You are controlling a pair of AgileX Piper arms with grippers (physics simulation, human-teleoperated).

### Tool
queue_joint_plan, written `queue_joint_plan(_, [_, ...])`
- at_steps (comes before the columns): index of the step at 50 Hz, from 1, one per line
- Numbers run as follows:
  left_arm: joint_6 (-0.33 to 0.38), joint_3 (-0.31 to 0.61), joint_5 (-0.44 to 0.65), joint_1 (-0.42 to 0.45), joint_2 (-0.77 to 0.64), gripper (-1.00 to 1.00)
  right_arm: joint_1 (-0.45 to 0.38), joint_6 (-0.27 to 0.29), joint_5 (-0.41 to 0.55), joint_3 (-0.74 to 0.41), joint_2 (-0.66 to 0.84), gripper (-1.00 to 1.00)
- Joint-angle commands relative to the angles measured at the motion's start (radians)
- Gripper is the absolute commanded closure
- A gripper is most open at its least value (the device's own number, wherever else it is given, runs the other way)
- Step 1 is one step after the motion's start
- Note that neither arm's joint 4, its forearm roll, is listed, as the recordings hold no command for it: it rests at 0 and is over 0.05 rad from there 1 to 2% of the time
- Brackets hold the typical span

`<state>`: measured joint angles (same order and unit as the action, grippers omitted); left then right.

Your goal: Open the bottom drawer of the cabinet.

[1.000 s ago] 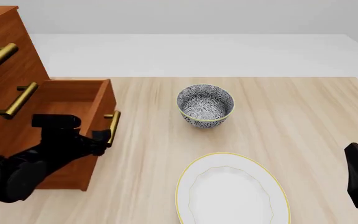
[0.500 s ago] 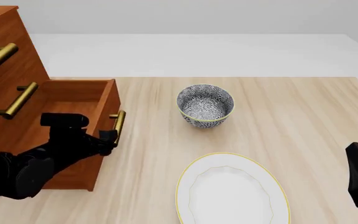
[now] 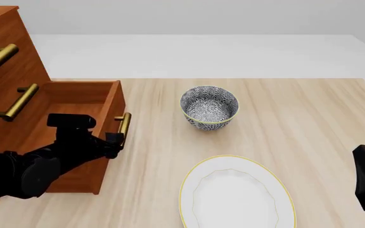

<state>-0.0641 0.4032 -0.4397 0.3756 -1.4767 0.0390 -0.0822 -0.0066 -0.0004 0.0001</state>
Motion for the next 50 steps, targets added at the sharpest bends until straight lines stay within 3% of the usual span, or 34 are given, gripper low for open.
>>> queue_joint_plan(1, [-0.065, -0.042, 0.034, -0.028, -0.201, -1.00, -0.002, -0.001, -0.001, 0.000, 0.000, -1.00])
queue_joint_plan(20, [-0.066, -0.029, 0.078, 0.033, -0.156, -1.00, -0.006, 0.000, 0.001, 0.000, 0.000, -1.00])
queue_joint_plan(34, [-0.027, 0.008, 0.281, -0.022, 0.078, -1.00, -0.015, -0.001, 0.000, 0.000, 0.000, -1.00])
queue_joint_plan(50, [-0.010, 0.041, 0.399, -0.035, 0.210, -1.00, -0.022, -0.001, 0.000, 0.000, 0.000, -1.00])
